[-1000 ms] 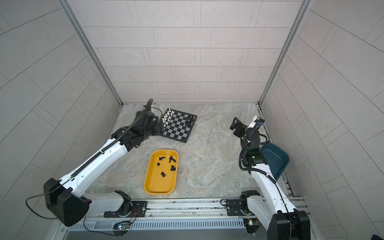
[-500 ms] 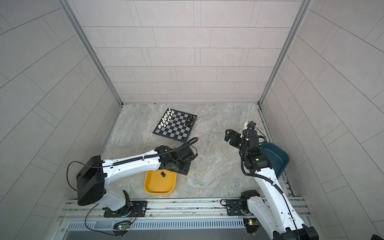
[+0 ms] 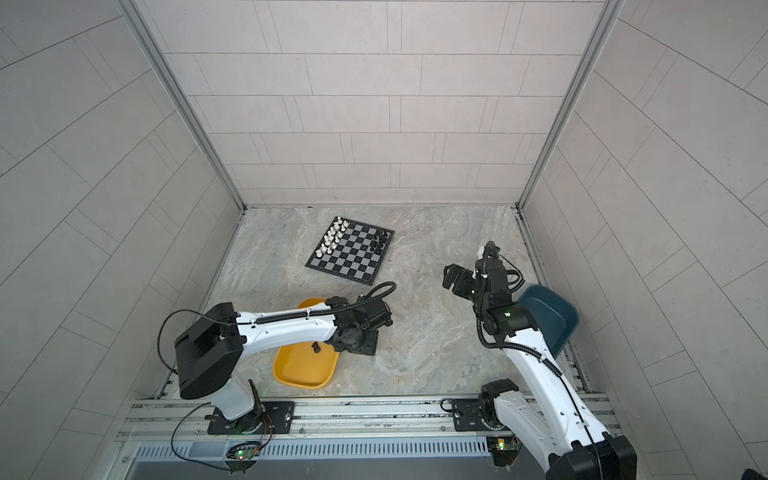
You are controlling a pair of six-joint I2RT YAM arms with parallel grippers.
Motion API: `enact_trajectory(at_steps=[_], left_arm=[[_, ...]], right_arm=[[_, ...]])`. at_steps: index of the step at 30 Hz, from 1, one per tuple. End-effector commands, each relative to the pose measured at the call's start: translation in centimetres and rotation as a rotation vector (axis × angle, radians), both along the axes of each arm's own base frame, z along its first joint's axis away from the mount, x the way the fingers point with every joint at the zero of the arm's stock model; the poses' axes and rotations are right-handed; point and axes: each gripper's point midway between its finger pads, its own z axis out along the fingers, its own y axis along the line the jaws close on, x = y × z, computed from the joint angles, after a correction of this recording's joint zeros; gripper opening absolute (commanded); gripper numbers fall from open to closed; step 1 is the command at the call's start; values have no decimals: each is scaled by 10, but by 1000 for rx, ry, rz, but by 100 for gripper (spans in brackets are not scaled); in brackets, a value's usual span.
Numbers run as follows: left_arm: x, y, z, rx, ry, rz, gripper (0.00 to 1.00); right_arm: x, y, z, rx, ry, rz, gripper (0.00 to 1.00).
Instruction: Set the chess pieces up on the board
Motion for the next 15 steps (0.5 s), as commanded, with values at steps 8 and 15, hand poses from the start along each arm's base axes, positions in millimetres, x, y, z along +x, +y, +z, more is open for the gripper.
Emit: enact_trajectory(at_steps=[8, 15], left_arm=[[27, 82, -8, 63, -10, 224, 66], [50, 136, -7, 51, 12, 355, 66]], right_arm=[[49, 33, -5, -56, -7, 106, 98], [98, 60, -23, -25, 15, 180, 94]])
